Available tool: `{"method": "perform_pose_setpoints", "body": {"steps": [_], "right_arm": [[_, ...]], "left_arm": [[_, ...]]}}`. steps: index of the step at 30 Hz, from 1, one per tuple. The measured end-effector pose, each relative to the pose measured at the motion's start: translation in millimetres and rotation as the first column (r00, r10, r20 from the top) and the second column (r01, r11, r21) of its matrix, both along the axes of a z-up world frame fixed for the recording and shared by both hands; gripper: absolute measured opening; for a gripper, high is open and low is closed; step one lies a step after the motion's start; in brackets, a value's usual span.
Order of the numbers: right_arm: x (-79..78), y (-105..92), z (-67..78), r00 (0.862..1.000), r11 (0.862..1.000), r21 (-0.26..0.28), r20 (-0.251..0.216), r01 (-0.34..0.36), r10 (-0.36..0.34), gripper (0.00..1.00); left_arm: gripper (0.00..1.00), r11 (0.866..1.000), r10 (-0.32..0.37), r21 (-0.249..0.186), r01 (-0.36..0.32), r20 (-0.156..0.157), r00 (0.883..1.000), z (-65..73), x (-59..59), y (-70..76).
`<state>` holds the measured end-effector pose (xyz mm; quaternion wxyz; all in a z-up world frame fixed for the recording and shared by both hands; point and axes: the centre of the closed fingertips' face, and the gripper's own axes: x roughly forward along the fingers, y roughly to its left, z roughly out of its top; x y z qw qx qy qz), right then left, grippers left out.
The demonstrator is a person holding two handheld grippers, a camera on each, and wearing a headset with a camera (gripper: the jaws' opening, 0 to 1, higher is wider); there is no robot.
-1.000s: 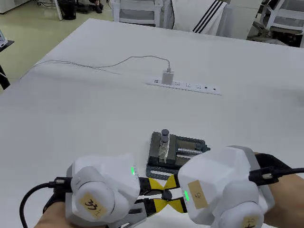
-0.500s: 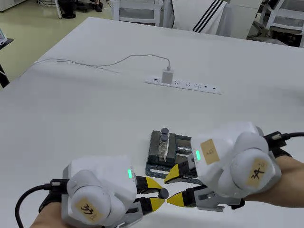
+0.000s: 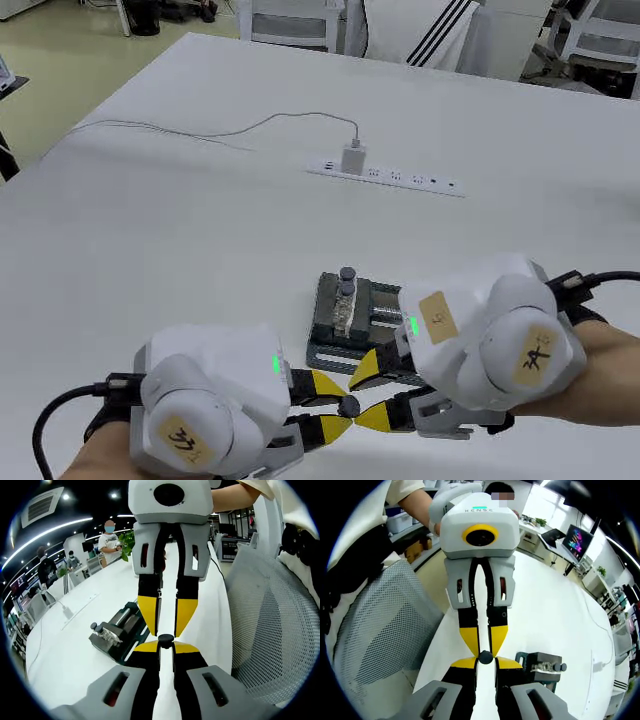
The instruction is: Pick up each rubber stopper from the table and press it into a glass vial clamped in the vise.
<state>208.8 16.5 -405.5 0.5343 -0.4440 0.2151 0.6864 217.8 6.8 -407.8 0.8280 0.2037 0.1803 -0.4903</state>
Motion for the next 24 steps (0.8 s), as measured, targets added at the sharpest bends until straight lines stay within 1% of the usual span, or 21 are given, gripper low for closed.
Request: {"method": "perform_pose_setpoints", "body": {"steps": [7, 14, 24], "right_arm": [[-0.3, 0.1, -0.2, 1.000, 1.000, -0.004, 0.001, -0.003, 0.003, 0.09], [-2.1, -1.0, -2.1, 1.000, 1.000, -0.015, 0.003, -0.016, 0.016, 0.09], [-1.6, -1.7, -2.6, 0.999, 0.999, -0.031, 0.027, -0.032, 0.033, 0.08]], "left_arm": [[0.05, 1.000, 0.010, -0.024, -0.010, -0.005, 1.000, 2.1, 0.8, -0.2], [0.05, 1.000, -0.001, -0.027, 0.001, -0.007, 1.000, 1.7, -0.5, -2.2], [0.05, 1.000, -0.008, -0.025, 0.008, -0.010, 1.000, 1.2, -0.5, -3.0]]}}
